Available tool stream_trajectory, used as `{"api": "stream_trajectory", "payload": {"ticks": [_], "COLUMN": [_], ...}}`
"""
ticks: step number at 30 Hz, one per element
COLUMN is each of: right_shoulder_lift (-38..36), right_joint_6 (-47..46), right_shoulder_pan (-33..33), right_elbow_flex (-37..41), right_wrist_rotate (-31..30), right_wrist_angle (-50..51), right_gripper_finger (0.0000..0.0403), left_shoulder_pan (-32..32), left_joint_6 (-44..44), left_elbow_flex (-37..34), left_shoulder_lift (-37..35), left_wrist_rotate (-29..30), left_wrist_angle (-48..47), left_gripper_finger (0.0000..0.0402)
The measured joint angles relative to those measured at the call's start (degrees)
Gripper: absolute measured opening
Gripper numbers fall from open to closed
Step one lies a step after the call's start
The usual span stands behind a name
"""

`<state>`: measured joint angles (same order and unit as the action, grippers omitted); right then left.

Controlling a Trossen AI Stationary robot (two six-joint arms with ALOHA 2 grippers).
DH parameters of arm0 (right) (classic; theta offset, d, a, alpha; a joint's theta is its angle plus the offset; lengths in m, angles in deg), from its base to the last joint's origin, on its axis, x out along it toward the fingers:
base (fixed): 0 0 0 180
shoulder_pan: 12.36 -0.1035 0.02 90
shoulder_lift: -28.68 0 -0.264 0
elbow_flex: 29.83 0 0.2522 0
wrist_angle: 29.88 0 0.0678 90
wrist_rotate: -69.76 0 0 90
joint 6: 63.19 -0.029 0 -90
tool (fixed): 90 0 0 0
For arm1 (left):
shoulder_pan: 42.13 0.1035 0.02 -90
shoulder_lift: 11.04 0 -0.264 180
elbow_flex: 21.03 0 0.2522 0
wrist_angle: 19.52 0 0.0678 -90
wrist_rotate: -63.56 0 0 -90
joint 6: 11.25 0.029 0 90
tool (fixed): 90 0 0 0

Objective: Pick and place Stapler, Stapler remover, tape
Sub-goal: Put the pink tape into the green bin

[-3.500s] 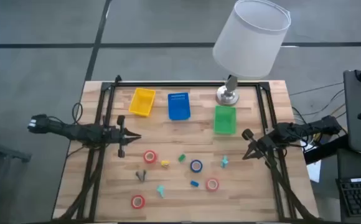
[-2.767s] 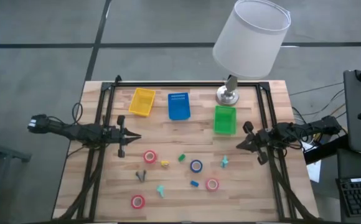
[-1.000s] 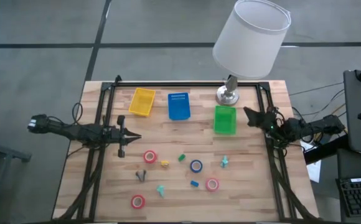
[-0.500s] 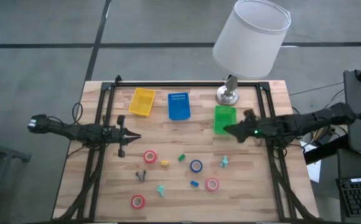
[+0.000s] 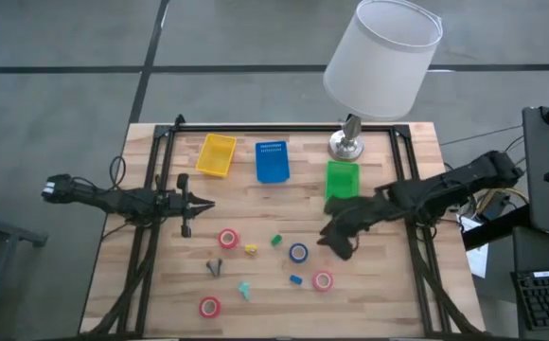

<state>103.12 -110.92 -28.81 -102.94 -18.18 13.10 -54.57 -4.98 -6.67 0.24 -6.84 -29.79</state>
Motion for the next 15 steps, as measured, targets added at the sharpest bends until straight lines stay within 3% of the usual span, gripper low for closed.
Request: {"api": "stream_trajectory", "payload": {"ticks": [7,15], "right_shoulder_lift": [13.2,26.3], "right_joint_6": [5.3,9.7], "right_shoulder_pan": [-4.9,-8.4], "right_elbow_flex": [-10.0,-18.8], "right_wrist_rotate": [-0.5,2.3], "right_wrist_angle": [12.6,18.7], "right_gripper_finger": [0.0173,0.0171], "left_shoulder_pan": [0.0,0.0], "left_joint_6": [-3.0,-3.5], "left_elbow_flex": [0.0,0.0], "left_shoulder_lift": [0.0,0.0], "left_wrist_rotate": [0.0,-0.1], "left_wrist_angle": [0.0,0.0], "left_gripper_finger": [0.003,0.003]}}
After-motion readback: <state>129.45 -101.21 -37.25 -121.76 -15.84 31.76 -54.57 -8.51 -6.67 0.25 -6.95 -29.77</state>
